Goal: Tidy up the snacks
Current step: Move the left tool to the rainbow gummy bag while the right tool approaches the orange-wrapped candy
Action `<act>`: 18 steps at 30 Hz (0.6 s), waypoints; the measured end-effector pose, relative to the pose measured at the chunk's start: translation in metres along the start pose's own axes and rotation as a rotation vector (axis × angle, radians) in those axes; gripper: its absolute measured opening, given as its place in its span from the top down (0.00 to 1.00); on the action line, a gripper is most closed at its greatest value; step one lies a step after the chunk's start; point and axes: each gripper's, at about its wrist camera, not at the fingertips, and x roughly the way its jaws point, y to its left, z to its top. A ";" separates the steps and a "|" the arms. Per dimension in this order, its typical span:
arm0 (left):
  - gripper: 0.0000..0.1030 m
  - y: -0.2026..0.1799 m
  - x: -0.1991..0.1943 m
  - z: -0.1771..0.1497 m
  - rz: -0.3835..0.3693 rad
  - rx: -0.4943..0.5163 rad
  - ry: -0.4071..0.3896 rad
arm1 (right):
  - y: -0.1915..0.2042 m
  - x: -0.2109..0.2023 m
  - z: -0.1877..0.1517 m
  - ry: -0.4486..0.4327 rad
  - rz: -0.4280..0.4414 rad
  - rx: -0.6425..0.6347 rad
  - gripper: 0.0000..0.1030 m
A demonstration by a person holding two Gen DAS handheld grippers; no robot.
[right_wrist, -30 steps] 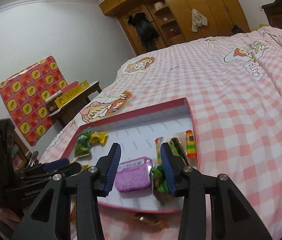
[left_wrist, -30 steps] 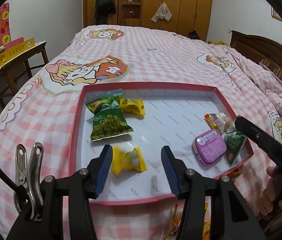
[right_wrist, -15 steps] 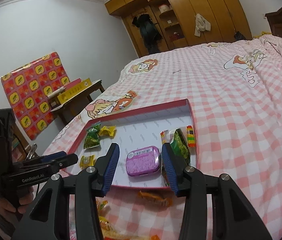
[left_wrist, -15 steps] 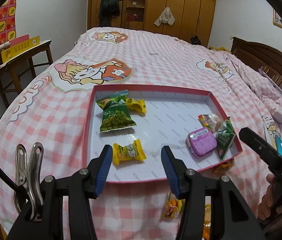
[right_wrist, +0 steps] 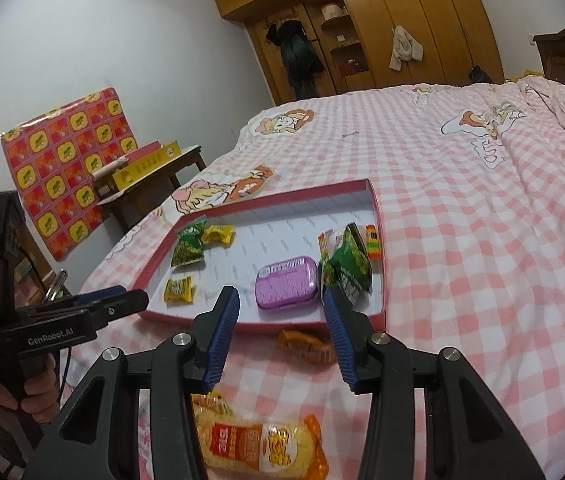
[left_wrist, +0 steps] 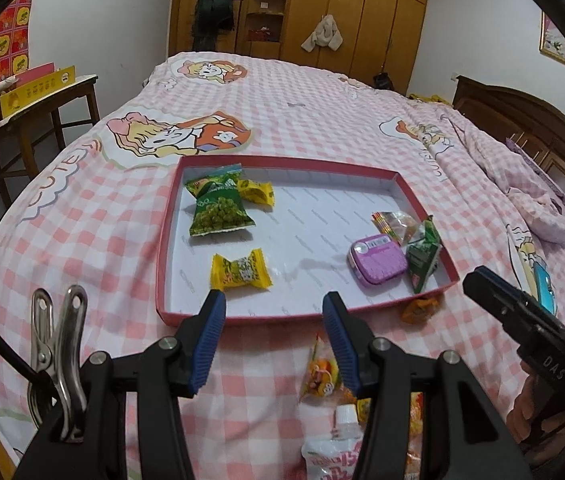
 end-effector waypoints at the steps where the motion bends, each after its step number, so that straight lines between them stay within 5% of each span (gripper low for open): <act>1: 0.48 0.000 -0.001 -0.001 -0.001 0.000 0.001 | 0.000 0.000 -0.001 0.005 -0.002 0.000 0.56; 18: 0.48 -0.011 0.009 -0.025 -0.045 -0.002 0.077 | -0.007 0.002 -0.022 0.092 -0.047 0.007 0.56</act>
